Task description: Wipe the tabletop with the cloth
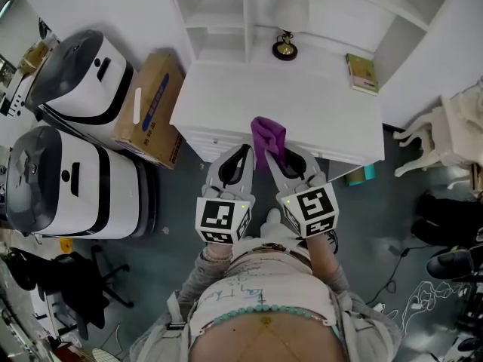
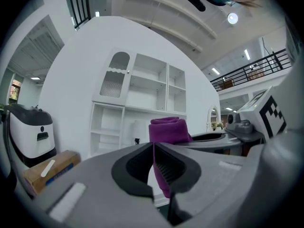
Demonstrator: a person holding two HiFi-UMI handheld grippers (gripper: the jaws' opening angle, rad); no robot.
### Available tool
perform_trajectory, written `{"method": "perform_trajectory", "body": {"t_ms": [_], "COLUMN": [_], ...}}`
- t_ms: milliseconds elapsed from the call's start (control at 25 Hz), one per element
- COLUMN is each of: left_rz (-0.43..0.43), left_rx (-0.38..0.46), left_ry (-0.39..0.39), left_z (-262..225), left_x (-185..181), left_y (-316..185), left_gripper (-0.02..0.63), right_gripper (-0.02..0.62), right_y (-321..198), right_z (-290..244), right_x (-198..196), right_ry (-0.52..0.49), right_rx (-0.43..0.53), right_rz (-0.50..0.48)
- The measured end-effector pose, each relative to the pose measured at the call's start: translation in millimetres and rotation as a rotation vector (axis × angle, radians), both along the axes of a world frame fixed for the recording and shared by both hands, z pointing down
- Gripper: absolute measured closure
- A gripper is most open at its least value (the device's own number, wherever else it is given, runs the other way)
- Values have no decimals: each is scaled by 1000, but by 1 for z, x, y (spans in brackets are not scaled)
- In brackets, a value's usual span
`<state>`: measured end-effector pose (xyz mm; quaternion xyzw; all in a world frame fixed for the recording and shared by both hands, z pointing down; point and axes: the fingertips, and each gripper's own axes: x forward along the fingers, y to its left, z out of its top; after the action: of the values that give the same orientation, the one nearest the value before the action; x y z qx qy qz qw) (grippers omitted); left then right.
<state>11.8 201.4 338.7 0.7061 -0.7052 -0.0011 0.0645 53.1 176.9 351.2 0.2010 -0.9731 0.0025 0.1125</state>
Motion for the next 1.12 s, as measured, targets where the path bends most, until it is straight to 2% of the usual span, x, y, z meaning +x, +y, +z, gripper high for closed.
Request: {"method": "perform_trajectory", "body": {"t_ms": [720, 1120], "left_rz": [-109, -71], "left_rx": [-14, -47], "left_ry": [-17, 3], "left_z": [5, 14], "left_x": [6, -7], "left_y": [-85, -115], "left_gripper": [604, 604], "right_gripper": [511, 511], "right_y": [-88, -113], "right_z": [1, 7], "right_x": [0, -17], "right_ry": [-36, -17], "right_rx": [-3, -19], "right_rz": [-125, -116]}}
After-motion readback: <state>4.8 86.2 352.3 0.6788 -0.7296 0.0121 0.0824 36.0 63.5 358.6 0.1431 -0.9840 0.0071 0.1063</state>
